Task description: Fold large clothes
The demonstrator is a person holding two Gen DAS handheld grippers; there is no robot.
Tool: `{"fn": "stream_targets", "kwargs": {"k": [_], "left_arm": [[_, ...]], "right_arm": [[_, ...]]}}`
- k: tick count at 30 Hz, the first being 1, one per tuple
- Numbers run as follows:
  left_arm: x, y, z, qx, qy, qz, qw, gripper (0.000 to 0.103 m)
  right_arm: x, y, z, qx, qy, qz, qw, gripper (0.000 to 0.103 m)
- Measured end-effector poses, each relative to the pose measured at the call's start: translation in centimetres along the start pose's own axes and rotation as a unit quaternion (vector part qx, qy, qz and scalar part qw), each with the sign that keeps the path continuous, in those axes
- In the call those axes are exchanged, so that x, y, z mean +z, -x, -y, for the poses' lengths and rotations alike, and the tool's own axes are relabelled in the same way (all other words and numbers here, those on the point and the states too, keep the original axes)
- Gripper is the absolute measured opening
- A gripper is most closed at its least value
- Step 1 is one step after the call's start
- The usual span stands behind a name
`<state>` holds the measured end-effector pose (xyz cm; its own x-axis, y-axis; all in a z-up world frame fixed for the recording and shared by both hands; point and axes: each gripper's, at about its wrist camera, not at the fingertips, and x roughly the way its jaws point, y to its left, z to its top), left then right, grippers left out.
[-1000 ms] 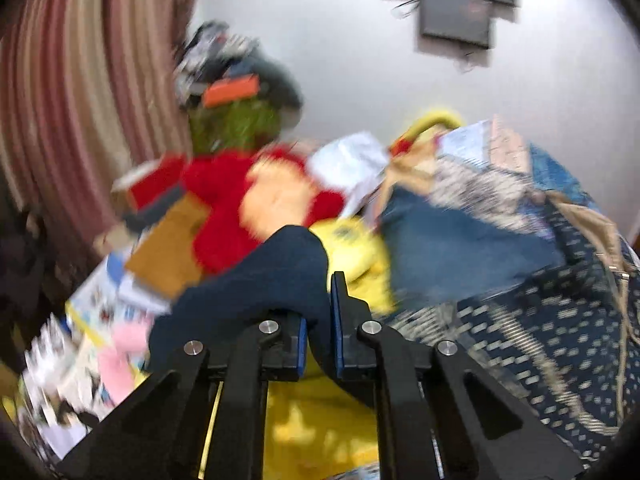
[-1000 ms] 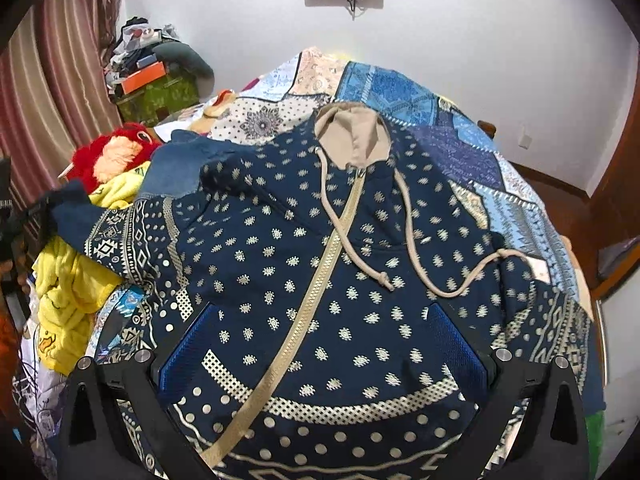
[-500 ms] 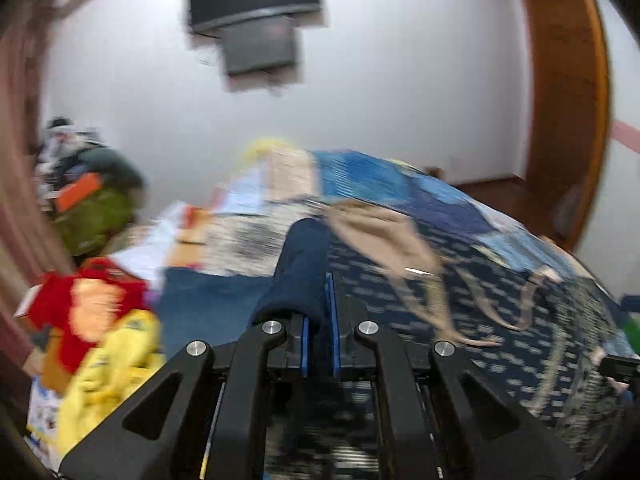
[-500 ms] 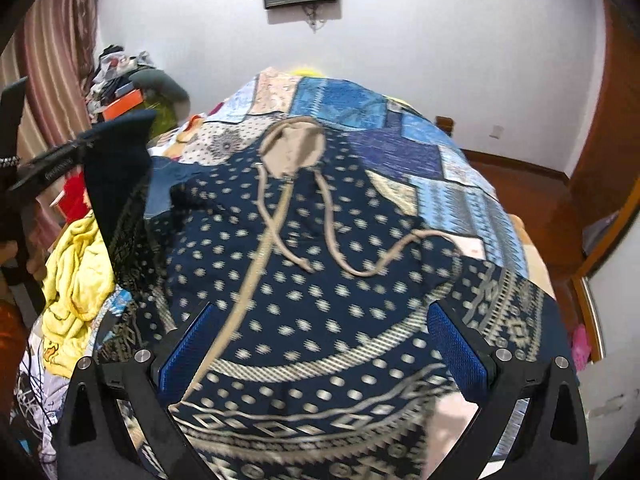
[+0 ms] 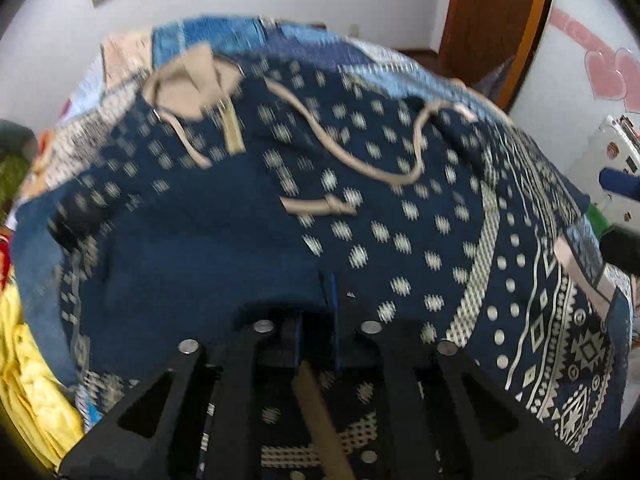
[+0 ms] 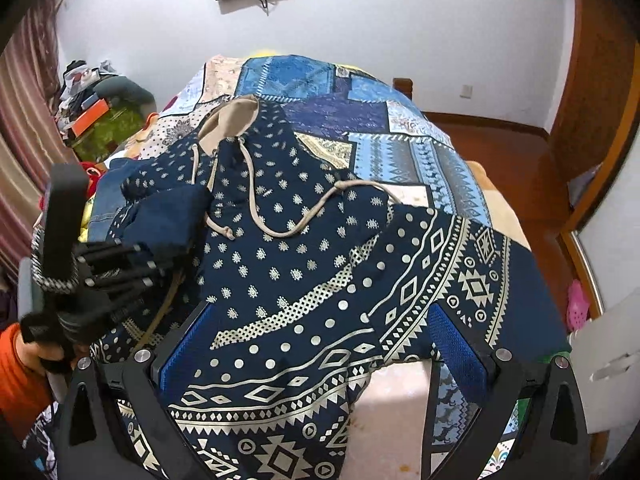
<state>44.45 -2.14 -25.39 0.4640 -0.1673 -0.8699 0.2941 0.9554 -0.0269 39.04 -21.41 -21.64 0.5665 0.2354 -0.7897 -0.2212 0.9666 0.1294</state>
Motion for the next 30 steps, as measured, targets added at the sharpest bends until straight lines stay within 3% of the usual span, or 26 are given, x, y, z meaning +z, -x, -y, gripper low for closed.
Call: {"fn": "stream_targets", "kwargs": {"k": [2,5,9,11,14,19,24,30], "left_arm": [[-0.5,-0.5,0.4,-0.025,-0.001,-0.020,0.9995,0.046],[-2.1,0.3,0.7,-0.047,-0.003,-0.029,0.9985,0.057],[-4.2,2.8,-0.2,-0.034,-0.011,-0.022,0.9991,0.059],[-5.1,4.8,-1.5,-0.030,-0.005,-0.008,0.9995,0.065],[-5.7,7.2,-5.1,-0.008,0.017,0.020,0.9996,0.072],[-8.1,9.4,-11.9,0.054,0.067,0.040,0.9955,0.073],[-10.5,8.4,-17.2,0.075,0.113,0.031,0.9903,0.073],[-11.4,5.3,-20.0,0.080,0.127,0.016,0.9885,0.073]], "right_arm": [[-0.1,-0.1,-0.2,-0.002,0.003,-0.001,1.000,0.103],[0.2,0.1,-1.0,0.000,0.014,-0.003,1.000,0.103],[0.9,0.4,-2.9,0.006,0.036,-0.003,0.999,0.103],[1.4,0.4,-4.4,0.011,0.051,-0.002,0.999,0.103],[2.3,-0.2,-7.5,0.029,0.081,-0.008,0.996,0.103],[3.4,-2.7,-13.2,0.069,0.127,-0.037,0.989,0.103],[3.6,-7.4,-19.6,0.092,0.187,-0.080,0.975,0.103],[3.4,-13.0,-24.7,0.089,0.225,-0.121,0.963,0.097]]}}
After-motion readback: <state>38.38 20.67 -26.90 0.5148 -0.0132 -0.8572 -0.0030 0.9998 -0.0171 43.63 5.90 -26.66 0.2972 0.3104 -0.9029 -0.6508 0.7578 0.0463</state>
